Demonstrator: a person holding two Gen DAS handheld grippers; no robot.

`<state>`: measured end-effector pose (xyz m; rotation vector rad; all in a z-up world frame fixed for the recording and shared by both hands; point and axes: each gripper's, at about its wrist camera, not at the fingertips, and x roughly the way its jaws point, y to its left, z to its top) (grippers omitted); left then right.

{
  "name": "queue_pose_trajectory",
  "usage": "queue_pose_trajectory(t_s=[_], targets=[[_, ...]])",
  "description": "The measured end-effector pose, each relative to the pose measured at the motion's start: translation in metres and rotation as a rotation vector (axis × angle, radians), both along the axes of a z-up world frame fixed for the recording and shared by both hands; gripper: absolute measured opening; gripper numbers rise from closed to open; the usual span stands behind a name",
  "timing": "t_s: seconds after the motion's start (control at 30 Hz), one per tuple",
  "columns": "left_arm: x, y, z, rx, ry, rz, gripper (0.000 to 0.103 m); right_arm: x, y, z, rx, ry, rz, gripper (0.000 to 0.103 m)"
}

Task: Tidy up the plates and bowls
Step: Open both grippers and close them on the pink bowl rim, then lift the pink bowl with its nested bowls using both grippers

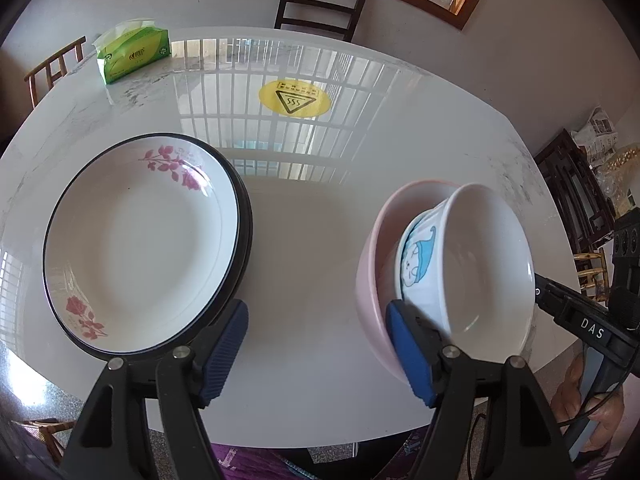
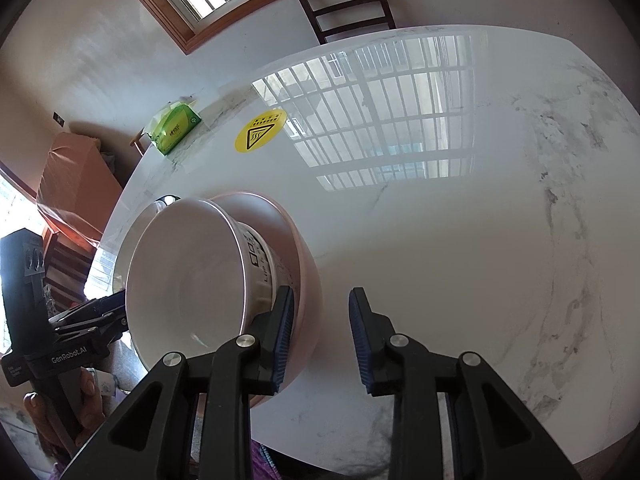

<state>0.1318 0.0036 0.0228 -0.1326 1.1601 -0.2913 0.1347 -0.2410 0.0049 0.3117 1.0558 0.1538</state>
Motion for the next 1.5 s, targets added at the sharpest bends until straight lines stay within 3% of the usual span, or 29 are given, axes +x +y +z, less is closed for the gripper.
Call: queue_pose_trajectory(t_s=[0.1,0.2,0.27,0.33,0.37,0.43,0.5,0.6,0.7,0.77,0.8,0.87,1.03,1.5], targets=[[0.002,0.002,-0.003,-0.015,0.033,0.023,0.073,0.002,-0.001,0.0,-0.008,0.008,0.008,0.029],[0.003,0.002,-0.005,-0.027,0.043,0.033,0.071,0.004,-0.004,-0.002,-0.017,0.024,0.003,0.038],[0.004,0.005,-0.006,-0.072,0.059,0.038,0.063,0.005,-0.006,-0.003,-0.012,0.033,-0.006,0.044],[0.003,0.005,-0.005,-0.112,0.065,0.03,0.045,0.004,-0.009,-0.005,0.002,0.037,-0.004,0.044],[0.002,0.001,-0.003,-0.113,0.059,0.021,0.04,0.004,-0.009,-0.005,-0.003,0.034,-0.002,0.045],[-0.001,-0.006,0.002,-0.103,0.043,0.002,0.019,0.002,-0.008,-0.005,-0.016,0.028,0.003,0.046],[-0.002,-0.012,0.005,-0.087,0.039,0.002,0.011,0.001,-0.007,-0.004,-0.028,0.026,0.013,0.046],[-0.001,-0.012,0.006,-0.088,0.036,0.019,0.01,0.001,-0.007,-0.005,-0.011,0.029,0.018,0.043],[-0.003,-0.012,0.005,-0.088,0.029,0.028,0.01,0.001,-0.007,-0.005,0.009,0.028,0.041,0.031],[-0.006,-0.015,0.007,-0.064,0.009,0.024,0.01,0.0,0.001,-0.002,-0.007,0.015,0.071,0.014],[-0.008,-0.018,0.007,-0.056,0.002,0.026,0.01,0.0,0.006,0.0,-0.021,0.013,0.089,0.011],[-0.01,-0.018,0.007,-0.07,-0.003,0.037,0.01,0.001,0.013,0.003,-0.065,0.01,0.105,0.012],[-0.014,-0.02,0.008,-0.063,-0.027,0.035,0.01,0.002,0.007,0.002,-0.021,0.036,0.109,0.013],[-0.007,-0.007,0.004,-0.105,0.003,0.06,0.01,0.006,0.008,0.006,0.011,0.058,0.088,0.013]])
